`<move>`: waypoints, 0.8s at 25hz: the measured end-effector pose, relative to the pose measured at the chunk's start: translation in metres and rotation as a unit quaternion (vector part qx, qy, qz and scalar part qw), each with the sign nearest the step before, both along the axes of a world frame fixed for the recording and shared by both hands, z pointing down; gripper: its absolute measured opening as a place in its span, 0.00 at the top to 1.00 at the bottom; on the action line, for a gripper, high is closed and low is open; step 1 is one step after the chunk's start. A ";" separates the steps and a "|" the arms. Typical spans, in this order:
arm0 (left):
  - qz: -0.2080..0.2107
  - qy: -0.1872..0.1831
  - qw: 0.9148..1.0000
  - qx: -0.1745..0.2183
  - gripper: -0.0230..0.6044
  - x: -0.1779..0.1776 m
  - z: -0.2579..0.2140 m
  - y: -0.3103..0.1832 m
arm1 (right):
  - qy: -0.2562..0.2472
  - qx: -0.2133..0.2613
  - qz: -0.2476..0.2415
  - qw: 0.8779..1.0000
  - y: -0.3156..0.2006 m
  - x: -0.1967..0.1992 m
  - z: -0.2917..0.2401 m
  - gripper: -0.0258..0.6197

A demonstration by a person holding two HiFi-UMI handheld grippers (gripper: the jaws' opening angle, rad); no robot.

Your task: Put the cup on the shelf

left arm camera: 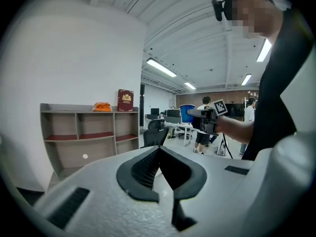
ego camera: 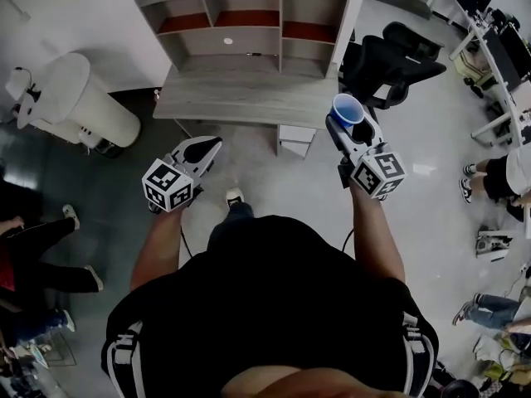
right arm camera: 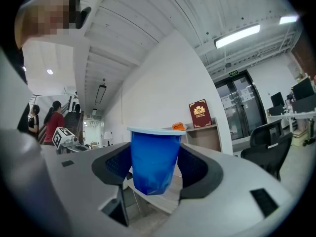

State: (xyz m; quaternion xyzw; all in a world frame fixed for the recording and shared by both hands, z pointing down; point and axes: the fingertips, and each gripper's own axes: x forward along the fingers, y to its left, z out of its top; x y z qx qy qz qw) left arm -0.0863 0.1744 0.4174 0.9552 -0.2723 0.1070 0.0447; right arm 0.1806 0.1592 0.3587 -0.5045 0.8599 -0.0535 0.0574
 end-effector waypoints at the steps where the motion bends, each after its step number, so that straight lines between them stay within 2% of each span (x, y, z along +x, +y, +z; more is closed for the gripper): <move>1: -0.002 0.003 1.000 -0.002 0.94 0.000 0.001 -0.004 | 0.000 -0.002 -0.001 1.000 -0.003 -0.001 0.001 0.53; 8: 0.020 0.009 1.000 0.001 0.94 0.017 0.005 -0.026 | 0.014 -0.004 0.011 1.000 -0.020 0.005 -0.004 0.53; 13: 0.010 0.029 1.000 0.002 0.94 0.010 0.000 -0.045 | 0.027 -0.002 0.025 0.999 -0.033 0.008 -0.010 0.53; 20: 0.002 0.032 0.999 -0.008 0.94 -0.001 0.008 -0.059 | 0.036 -0.003 0.040 0.999 -0.043 0.007 -0.014 0.52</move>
